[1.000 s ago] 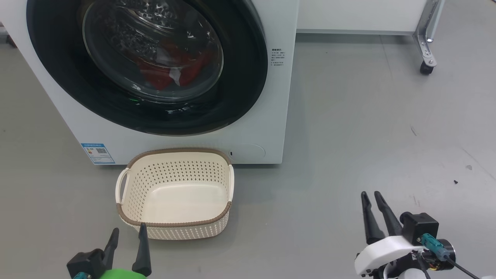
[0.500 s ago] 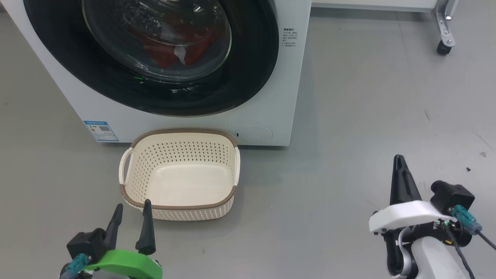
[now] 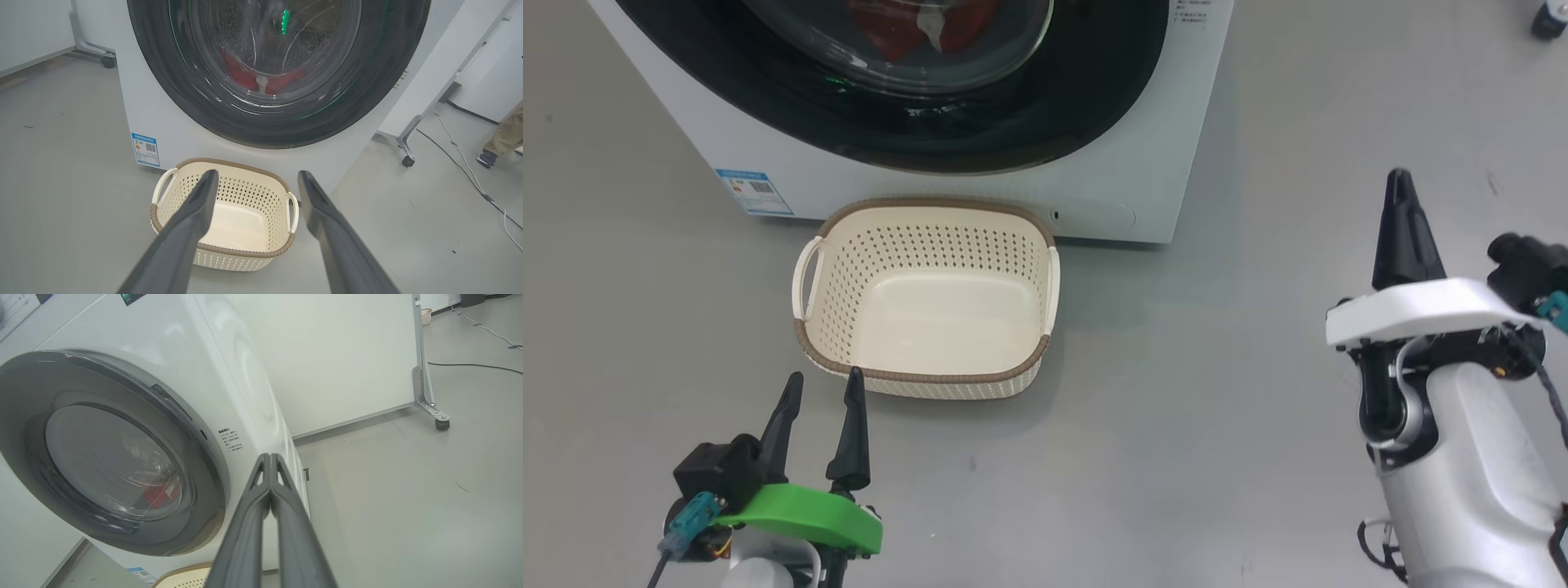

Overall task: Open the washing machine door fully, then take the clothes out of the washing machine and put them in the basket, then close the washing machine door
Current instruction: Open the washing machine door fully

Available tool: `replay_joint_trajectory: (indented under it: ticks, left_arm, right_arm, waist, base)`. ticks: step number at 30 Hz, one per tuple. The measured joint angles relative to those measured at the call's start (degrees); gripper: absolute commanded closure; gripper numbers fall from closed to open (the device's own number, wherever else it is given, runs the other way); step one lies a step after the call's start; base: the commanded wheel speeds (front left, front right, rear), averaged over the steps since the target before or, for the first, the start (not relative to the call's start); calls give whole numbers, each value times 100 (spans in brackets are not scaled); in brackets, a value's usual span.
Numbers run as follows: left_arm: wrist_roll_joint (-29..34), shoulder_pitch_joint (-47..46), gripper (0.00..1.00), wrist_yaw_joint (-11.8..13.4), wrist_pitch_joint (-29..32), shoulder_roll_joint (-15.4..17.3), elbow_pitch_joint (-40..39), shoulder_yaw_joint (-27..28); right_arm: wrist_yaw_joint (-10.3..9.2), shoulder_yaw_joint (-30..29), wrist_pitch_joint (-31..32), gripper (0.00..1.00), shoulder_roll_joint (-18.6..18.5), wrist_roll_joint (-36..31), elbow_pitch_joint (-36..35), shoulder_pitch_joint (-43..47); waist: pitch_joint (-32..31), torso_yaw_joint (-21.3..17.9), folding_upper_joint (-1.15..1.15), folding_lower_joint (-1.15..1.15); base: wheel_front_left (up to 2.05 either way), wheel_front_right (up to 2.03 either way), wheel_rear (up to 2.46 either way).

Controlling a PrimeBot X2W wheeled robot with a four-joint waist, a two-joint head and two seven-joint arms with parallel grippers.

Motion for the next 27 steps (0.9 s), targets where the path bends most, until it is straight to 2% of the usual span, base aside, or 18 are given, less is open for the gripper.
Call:
replay_joint_trajectory:
  ticks: [16, 27]
  left_arm:
    - [-192, -452, 0, -81, 0, -11, -148, -331]
    - [-357, -829, 0, -143, 0, -30, -190, -489]
  right_arm:
    - [13, -343, 1092, 100, -126, 745, -19, -1926]
    - [-112, -612, 1679, 100, -264, 1124, 274, -3129]
  waist:
    - [995, 355, 0, 0]
    - [1639, 581, 0, 0]
  base:
    - [0, 0, 0]
    - [0, 0, 0]
